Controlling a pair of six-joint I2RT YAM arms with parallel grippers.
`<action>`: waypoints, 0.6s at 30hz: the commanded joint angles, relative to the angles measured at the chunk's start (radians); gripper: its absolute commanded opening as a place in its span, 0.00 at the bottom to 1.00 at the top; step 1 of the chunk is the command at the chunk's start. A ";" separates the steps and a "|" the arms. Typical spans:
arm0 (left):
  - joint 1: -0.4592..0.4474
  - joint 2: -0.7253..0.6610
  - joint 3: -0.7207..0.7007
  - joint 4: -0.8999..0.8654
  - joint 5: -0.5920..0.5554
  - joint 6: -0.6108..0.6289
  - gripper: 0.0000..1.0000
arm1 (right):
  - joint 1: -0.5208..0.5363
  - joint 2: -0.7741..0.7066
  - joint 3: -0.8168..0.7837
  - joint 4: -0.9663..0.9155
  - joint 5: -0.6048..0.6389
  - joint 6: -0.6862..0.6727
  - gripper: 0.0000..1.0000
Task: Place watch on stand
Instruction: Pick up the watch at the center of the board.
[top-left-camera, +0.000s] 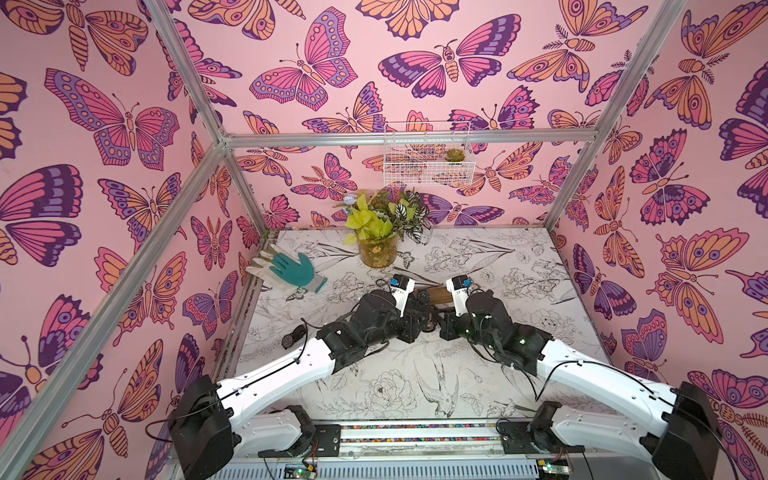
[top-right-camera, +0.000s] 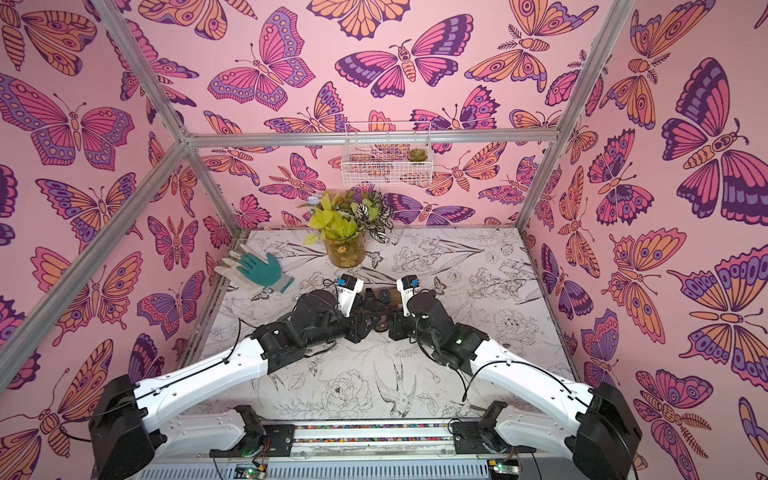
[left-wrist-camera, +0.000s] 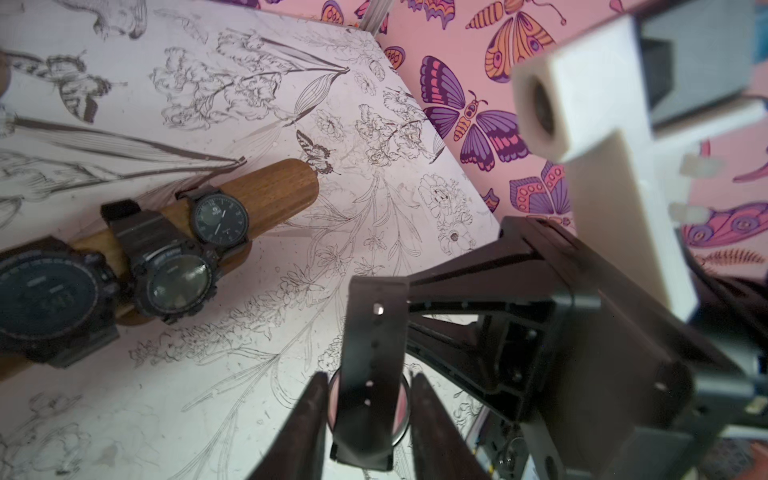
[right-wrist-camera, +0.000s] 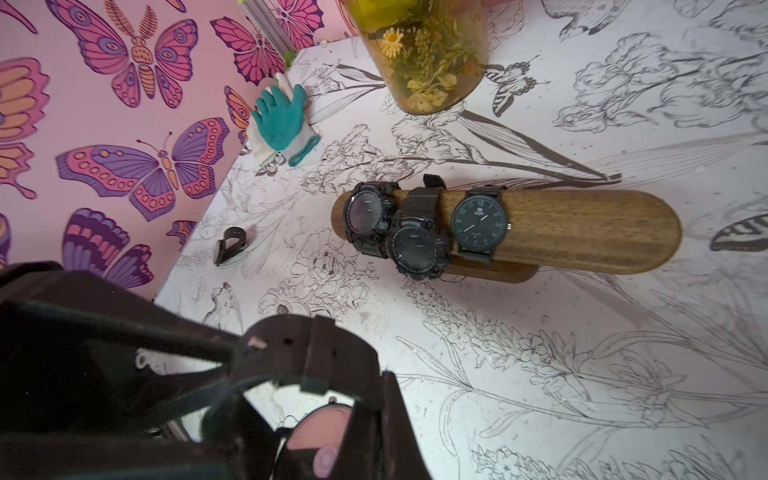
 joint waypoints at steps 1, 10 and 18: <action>-0.009 -0.002 0.021 -0.069 -0.080 0.023 0.48 | 0.033 0.018 0.068 -0.113 0.138 -0.075 0.00; -0.114 0.045 0.127 -0.225 -0.295 0.113 0.55 | 0.111 0.084 0.158 -0.226 0.308 -0.143 0.00; -0.120 0.116 0.170 -0.287 -0.348 0.092 0.36 | 0.138 0.093 0.171 -0.223 0.338 -0.142 0.00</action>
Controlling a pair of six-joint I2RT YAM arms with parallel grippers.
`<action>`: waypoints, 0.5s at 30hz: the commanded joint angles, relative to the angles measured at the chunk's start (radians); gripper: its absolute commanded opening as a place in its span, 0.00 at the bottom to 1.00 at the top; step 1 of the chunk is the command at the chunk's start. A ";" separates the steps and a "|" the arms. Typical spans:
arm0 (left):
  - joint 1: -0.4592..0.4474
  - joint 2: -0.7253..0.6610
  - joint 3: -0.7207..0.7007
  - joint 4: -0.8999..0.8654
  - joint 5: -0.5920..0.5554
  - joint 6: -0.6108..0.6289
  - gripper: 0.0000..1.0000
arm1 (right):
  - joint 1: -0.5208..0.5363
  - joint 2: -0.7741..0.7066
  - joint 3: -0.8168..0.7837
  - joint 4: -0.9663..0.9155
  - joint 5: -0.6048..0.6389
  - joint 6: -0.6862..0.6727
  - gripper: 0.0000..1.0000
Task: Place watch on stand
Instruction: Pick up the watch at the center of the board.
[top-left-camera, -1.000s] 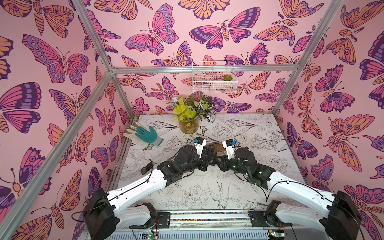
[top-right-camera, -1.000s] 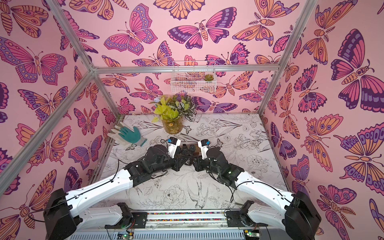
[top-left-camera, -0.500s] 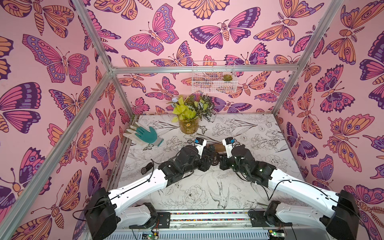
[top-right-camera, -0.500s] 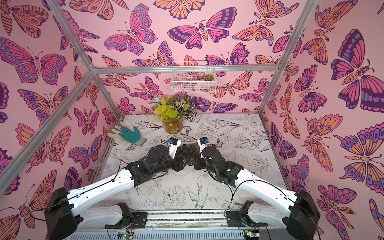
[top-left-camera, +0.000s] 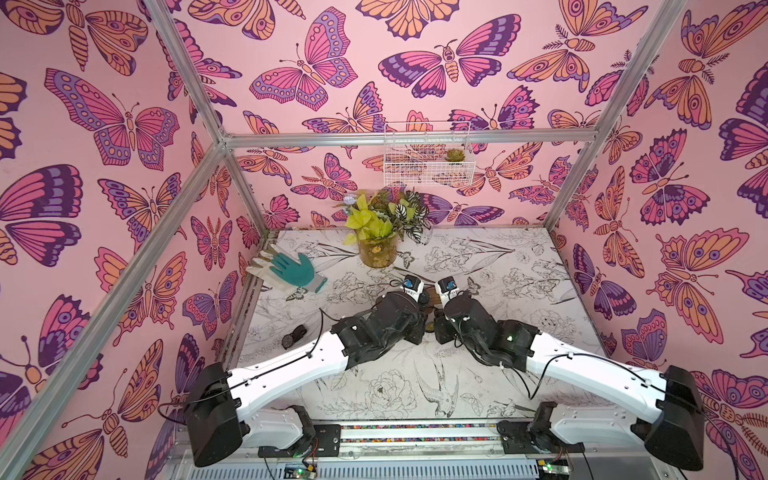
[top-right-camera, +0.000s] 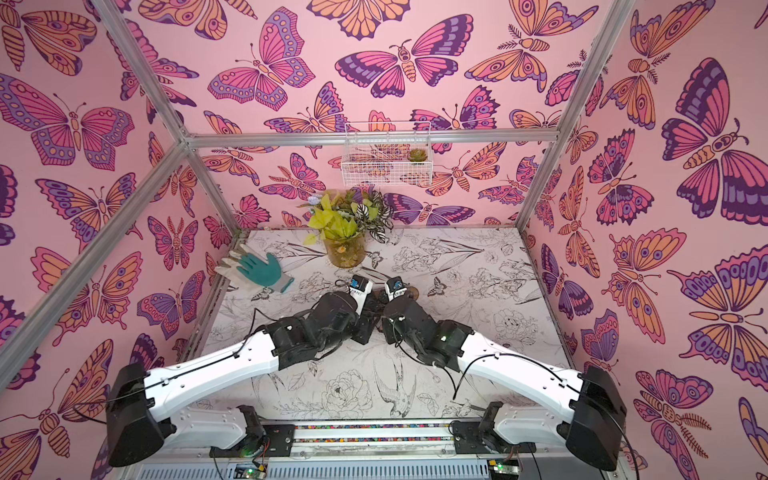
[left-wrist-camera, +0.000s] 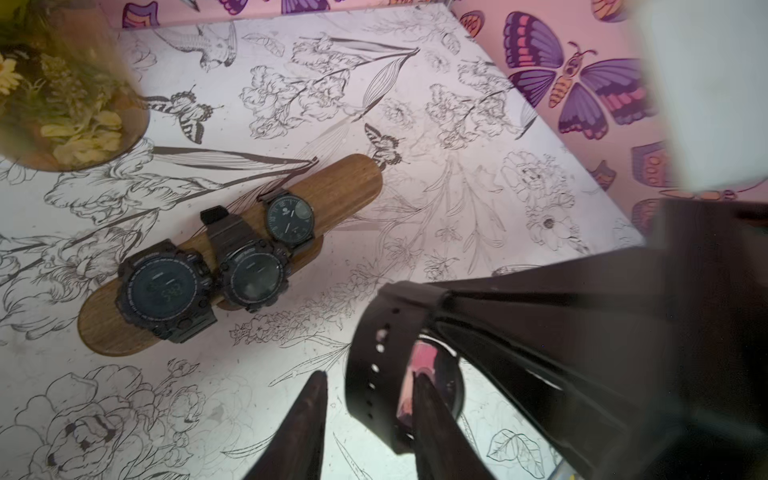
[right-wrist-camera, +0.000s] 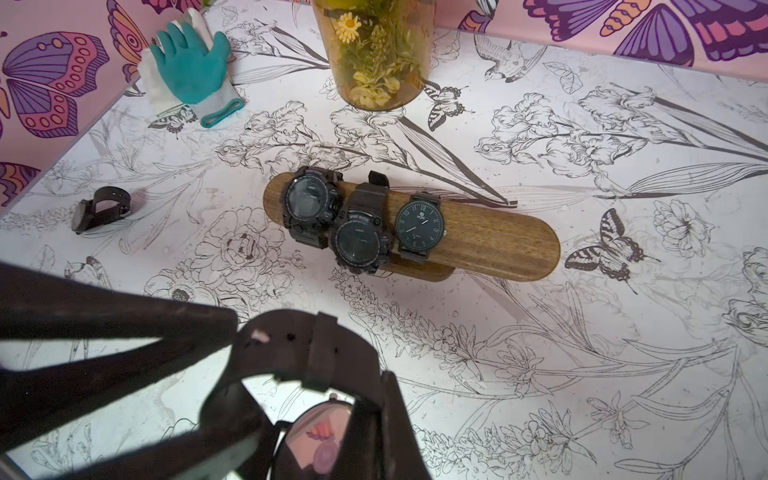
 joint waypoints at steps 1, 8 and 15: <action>-0.004 0.014 0.013 -0.057 -0.044 0.007 0.36 | 0.012 -0.001 0.032 -0.013 0.034 -0.017 0.00; -0.003 0.038 0.021 -0.058 -0.030 0.001 0.31 | 0.013 0.005 0.035 -0.004 0.009 -0.017 0.00; -0.005 0.071 0.036 -0.062 -0.020 -0.001 0.17 | 0.013 0.000 0.032 0.020 -0.055 -0.028 0.01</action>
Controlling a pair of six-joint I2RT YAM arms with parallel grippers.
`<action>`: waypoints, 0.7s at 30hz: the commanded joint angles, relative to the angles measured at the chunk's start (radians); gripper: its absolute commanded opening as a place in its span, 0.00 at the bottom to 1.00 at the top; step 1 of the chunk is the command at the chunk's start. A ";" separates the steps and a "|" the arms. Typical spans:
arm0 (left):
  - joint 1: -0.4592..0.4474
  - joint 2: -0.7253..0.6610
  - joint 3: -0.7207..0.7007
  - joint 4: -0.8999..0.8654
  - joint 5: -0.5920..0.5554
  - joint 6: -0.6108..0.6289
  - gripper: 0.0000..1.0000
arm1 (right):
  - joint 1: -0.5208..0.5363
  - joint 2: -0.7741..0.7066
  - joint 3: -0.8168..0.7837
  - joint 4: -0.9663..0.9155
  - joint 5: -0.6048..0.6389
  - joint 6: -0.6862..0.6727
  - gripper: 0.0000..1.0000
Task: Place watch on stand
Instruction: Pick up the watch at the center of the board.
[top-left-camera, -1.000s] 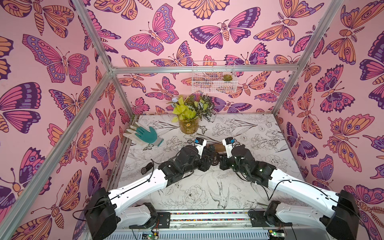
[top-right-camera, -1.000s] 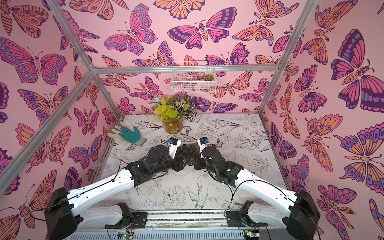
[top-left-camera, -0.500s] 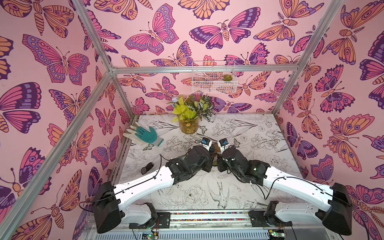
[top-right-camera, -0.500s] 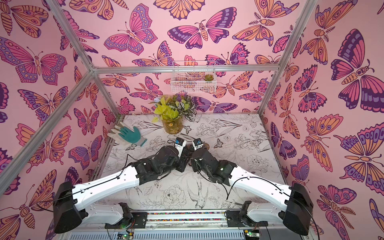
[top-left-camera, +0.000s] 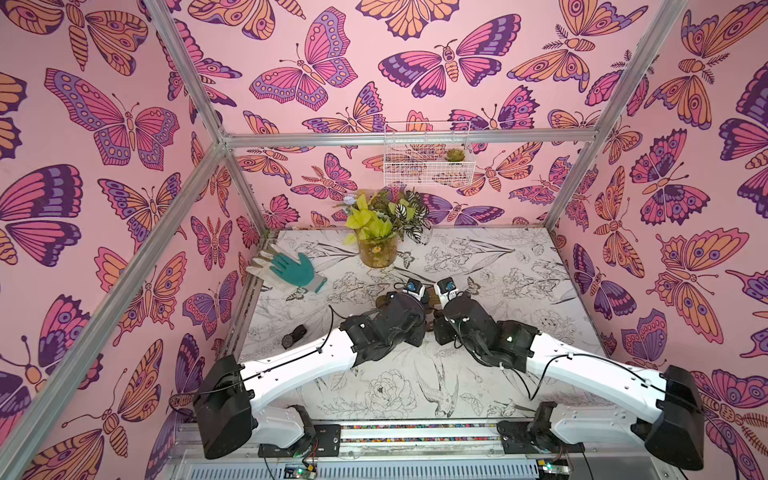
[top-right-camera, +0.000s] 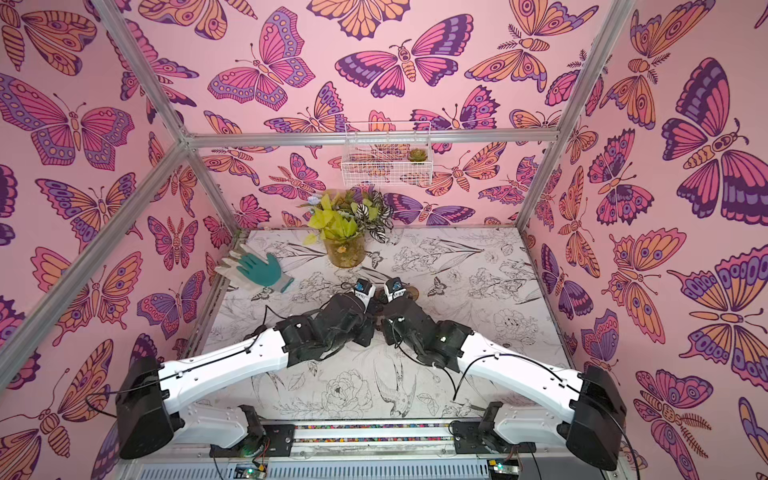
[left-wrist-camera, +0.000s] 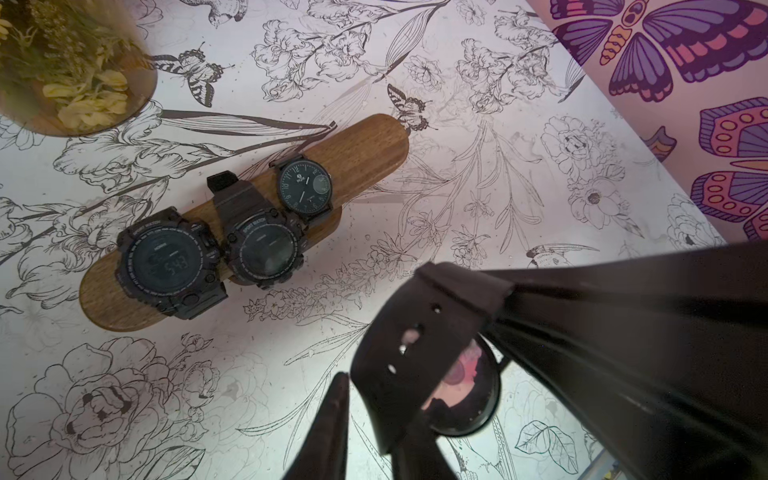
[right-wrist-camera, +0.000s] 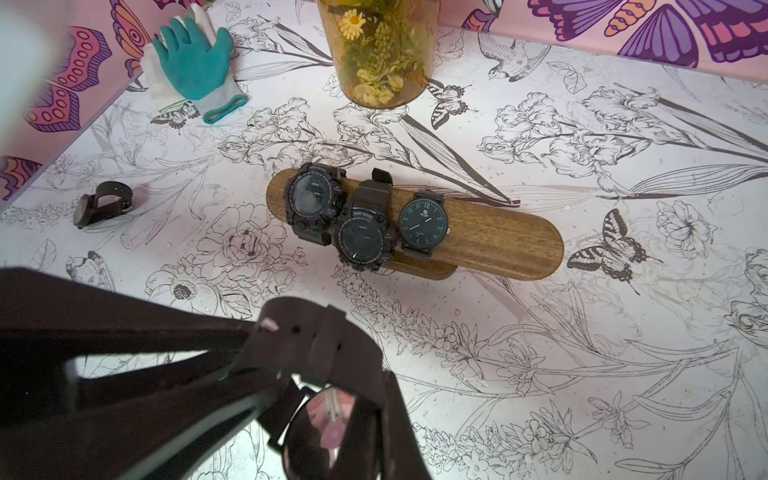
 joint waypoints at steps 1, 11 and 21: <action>-0.003 0.020 0.020 -0.019 -0.010 -0.002 0.15 | 0.008 -0.001 0.032 0.021 -0.048 -0.024 0.02; 0.045 -0.027 0.003 -0.002 0.032 -0.057 0.02 | 0.008 -0.114 -0.001 0.048 -0.154 -0.085 0.22; 0.218 -0.254 -0.202 0.300 0.281 -0.279 0.00 | 0.008 -0.360 -0.220 0.285 -0.152 -0.165 0.58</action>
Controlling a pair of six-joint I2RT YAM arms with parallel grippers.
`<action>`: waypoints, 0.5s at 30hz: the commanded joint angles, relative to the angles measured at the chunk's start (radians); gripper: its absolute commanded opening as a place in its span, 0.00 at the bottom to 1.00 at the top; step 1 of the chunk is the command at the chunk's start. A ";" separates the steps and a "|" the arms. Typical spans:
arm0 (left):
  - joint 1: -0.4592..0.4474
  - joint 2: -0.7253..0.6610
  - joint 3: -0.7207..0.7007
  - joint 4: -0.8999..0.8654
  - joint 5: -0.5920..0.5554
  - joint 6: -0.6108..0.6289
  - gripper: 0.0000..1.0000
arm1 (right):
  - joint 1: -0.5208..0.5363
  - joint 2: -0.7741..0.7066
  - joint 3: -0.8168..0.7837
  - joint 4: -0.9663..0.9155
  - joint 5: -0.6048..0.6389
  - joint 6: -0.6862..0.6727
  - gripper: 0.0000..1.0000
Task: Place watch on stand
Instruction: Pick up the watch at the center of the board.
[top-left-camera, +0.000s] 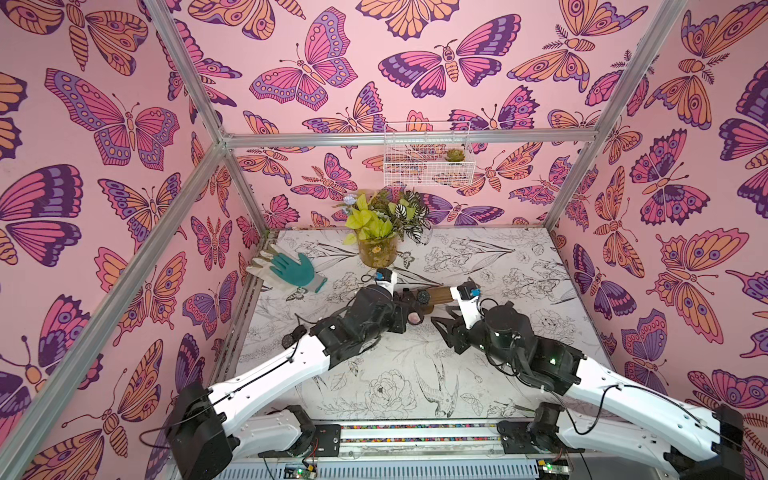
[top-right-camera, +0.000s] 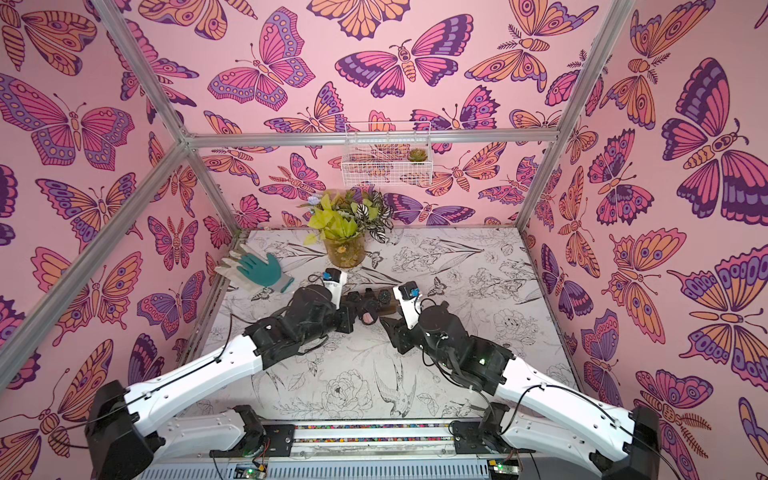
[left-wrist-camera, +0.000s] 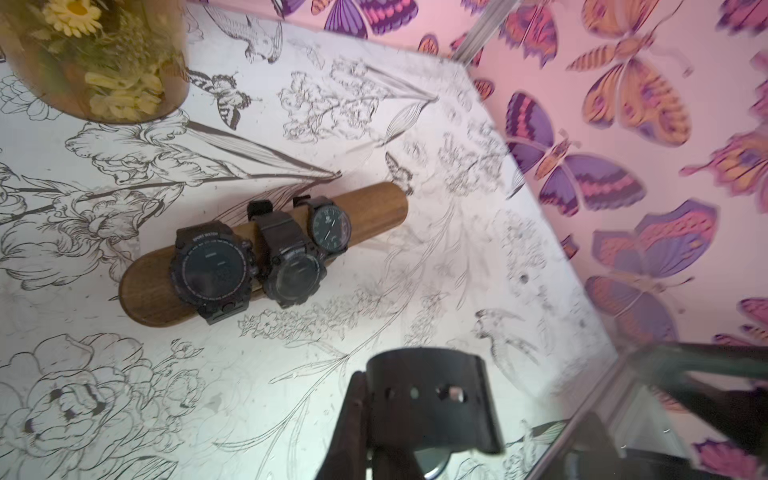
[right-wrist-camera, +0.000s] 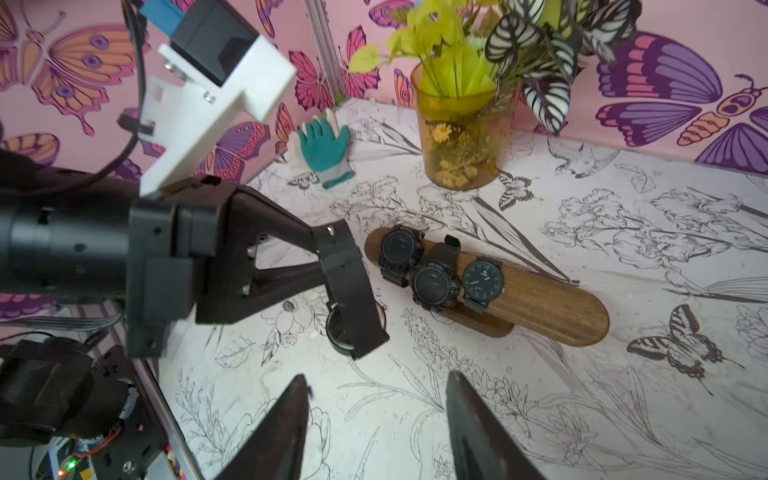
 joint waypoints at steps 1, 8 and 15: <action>0.045 -0.059 -0.072 0.167 0.125 -0.122 0.00 | 0.006 -0.050 -0.094 0.155 0.021 -0.052 0.59; 0.063 -0.121 -0.104 0.287 0.219 -0.190 0.00 | 0.006 0.022 -0.174 0.316 0.000 -0.079 0.61; 0.047 -0.121 -0.107 0.336 0.283 -0.216 0.00 | 0.008 0.068 -0.268 0.643 -0.073 -0.151 0.60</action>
